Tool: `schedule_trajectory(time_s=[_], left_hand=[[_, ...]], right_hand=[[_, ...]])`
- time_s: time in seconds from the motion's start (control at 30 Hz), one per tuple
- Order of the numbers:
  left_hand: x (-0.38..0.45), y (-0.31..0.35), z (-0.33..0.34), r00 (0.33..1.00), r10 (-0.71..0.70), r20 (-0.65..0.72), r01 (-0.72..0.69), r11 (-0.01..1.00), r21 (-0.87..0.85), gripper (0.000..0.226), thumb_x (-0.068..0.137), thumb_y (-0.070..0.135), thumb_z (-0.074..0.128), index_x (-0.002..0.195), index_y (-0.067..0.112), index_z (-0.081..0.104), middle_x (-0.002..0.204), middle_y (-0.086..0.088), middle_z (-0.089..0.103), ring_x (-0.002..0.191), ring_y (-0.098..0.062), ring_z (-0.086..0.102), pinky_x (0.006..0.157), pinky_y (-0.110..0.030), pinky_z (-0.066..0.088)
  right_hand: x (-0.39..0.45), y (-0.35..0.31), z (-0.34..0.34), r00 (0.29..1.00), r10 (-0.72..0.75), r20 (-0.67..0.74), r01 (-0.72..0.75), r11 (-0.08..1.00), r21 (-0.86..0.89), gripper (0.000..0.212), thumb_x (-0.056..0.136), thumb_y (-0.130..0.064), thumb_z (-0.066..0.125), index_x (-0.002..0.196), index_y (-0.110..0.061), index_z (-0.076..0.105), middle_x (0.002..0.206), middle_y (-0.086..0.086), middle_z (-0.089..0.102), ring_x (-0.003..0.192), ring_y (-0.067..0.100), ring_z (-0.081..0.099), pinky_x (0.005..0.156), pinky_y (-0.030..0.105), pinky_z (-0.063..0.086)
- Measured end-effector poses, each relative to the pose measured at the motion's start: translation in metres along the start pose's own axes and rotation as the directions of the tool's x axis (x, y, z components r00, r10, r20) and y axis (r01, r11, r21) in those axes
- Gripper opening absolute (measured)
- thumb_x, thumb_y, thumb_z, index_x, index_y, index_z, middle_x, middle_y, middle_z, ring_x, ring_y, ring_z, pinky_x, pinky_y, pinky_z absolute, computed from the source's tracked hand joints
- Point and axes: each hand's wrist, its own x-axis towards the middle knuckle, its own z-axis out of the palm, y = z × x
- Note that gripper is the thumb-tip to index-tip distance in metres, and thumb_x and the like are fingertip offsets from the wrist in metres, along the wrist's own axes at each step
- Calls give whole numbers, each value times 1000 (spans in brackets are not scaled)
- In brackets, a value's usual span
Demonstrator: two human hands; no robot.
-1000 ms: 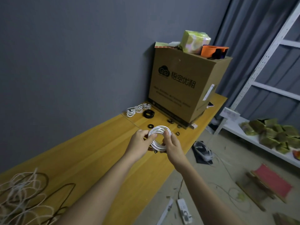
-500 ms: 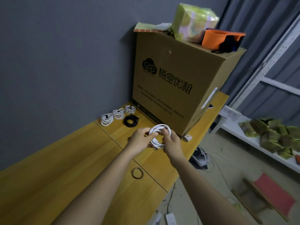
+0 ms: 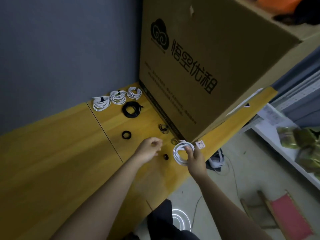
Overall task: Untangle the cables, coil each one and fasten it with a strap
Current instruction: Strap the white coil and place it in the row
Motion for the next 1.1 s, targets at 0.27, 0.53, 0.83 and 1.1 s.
schedule_trajectory(time_s=[0.27,0.53,0.83,1.1], left_hand=[[75,-24,29,984,-64,-163,109,953,283,28,103,20,40,123,11,59,133,-4,55,117,-22,53,82,-26,40],[137,-26,38,999,22,-39,1,849,529,34,103,17,39,134,19,53,151,-4,34,132,-26,42,99,-37,43],[160,-31,53,995,-49,81,-22,716,698,42,102,12,35,143,3,40,160,-9,13,143,-28,24,110,-37,32],[127,-28,50,989,135,-67,-54,728,683,40,102,17,39,137,-1,44,153,-5,28,119,-26,52,96,-33,42]], right_hand=[[50,27,-14,987,-45,151,80,969,-233,20,101,-34,43,89,-18,47,67,-12,46,60,1,45,51,16,35],[73,28,-10,953,-97,287,213,889,-405,25,101,-39,36,92,-17,41,70,-4,47,67,25,48,52,37,26],[77,33,-10,951,-79,298,218,857,-466,33,102,-39,35,108,-10,49,92,12,63,82,33,59,56,34,32],[68,26,-11,952,-86,292,194,912,-362,31,101,-43,36,105,-17,52,73,-4,53,63,18,49,48,30,26]])
